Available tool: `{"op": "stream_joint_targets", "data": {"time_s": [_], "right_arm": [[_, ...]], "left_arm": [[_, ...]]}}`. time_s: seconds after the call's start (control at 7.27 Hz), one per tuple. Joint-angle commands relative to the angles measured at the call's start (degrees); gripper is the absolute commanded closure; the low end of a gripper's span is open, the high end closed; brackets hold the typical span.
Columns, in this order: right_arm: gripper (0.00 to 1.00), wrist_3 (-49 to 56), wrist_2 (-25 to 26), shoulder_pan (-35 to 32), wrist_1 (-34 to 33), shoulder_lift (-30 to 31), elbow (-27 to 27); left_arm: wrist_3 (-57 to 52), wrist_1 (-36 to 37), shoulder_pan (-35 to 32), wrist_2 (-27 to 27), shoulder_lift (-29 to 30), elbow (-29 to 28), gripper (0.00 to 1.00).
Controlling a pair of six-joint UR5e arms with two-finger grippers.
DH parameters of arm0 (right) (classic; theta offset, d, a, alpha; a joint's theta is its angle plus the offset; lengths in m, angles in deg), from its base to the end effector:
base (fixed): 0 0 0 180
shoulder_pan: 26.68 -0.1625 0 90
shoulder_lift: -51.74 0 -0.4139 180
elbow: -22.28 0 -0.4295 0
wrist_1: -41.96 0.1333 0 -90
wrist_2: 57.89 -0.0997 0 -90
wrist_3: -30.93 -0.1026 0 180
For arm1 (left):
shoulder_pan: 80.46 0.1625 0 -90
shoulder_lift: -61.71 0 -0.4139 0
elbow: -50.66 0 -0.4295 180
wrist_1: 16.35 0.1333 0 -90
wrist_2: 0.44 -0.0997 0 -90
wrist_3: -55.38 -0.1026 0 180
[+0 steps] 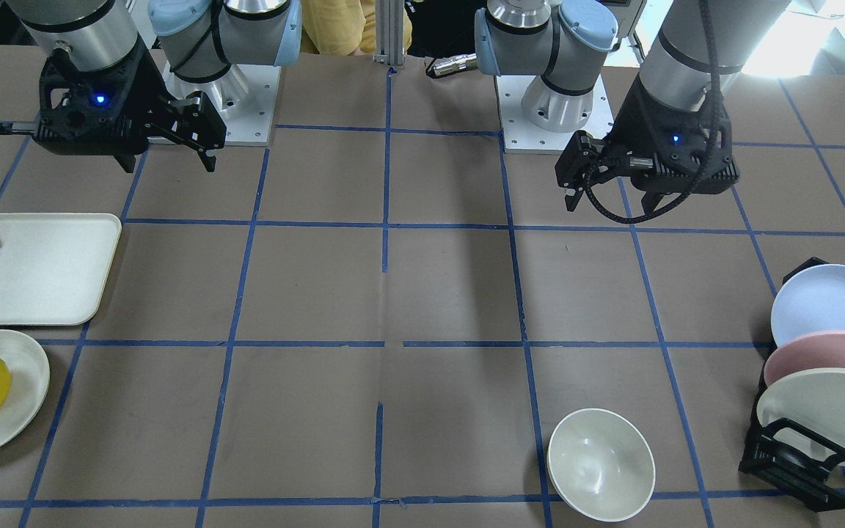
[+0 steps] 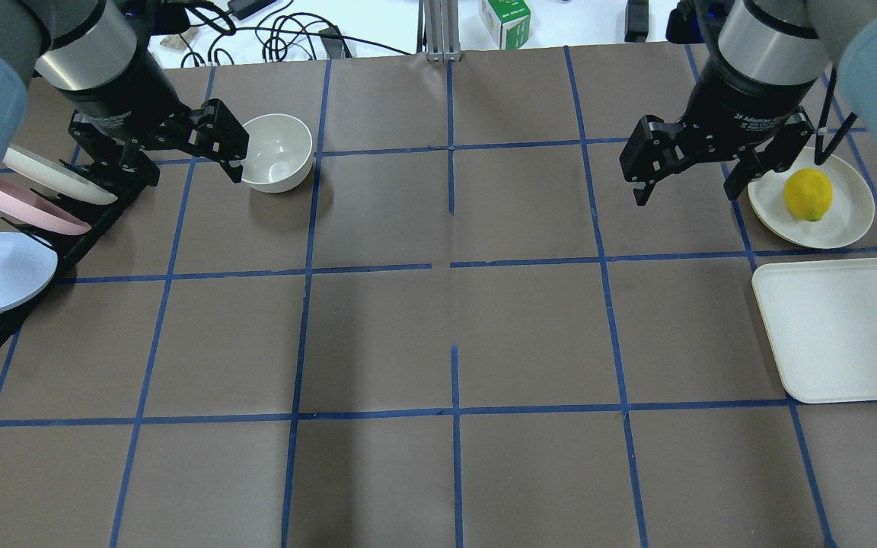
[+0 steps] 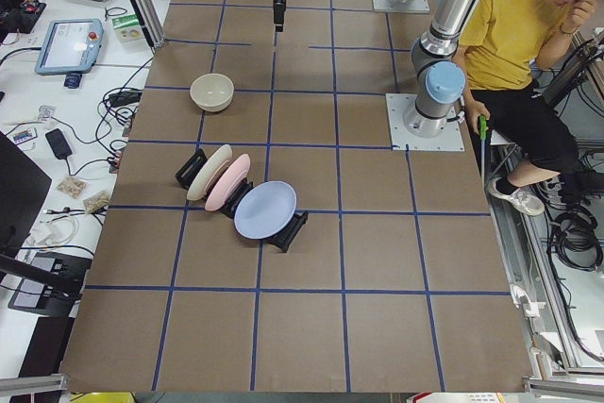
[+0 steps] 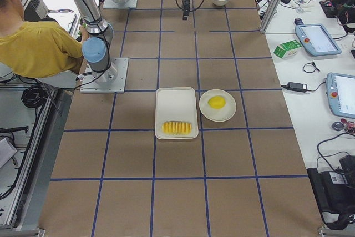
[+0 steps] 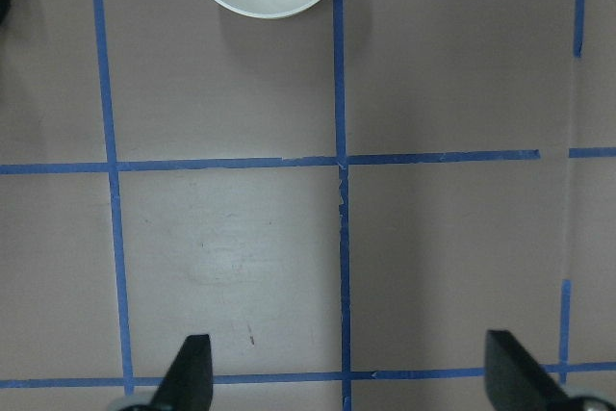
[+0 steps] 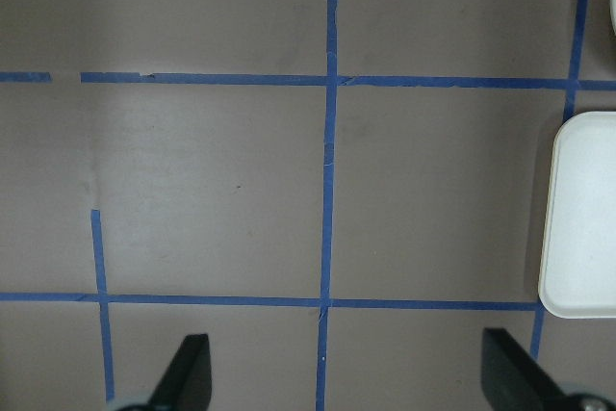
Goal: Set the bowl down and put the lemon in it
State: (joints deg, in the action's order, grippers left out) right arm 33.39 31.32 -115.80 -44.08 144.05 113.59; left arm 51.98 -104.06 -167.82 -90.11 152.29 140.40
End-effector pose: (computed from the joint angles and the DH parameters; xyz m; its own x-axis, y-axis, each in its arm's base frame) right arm 0.1269 -0.5090 0.4760 -0.9995 -0.0268 -0.0160 -0.0276 0.9983 0.0510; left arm -0.1090 -0.5424 0.4749 -0.9999 0.0134 0.0037 0.0133 0.9993 -0.0347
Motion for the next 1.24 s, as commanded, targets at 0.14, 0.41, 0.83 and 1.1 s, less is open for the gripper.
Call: {"op": "stream_joint_targets", "data": {"time_s": [0.14,0.41,0.83,1.1], "right_arm": [[0.0,0.0,0.09,0.0,0.0,-0.02,0.01],[0.0,0.79,0.35,0.35,0.43,-0.46,0.01],[0.0,10.24,0.44,8.39,-0.1,-3.43,0.01],[0.0,10.72,0.26,16.58,-0.27,-4.58,0.01]], "left_arm": [[0.07,-0.09,0.0,-0.06,-0.22,0.0,0.0],[-0.02,-0.09,0.0,-0.15,-0.22,0.0,0.0],[0.07,-0.01,0.0,-0.15,-0.31,0.0,0.0],[0.07,-0.01,0.0,-0.15,-0.22,0.0,0.0]]}}
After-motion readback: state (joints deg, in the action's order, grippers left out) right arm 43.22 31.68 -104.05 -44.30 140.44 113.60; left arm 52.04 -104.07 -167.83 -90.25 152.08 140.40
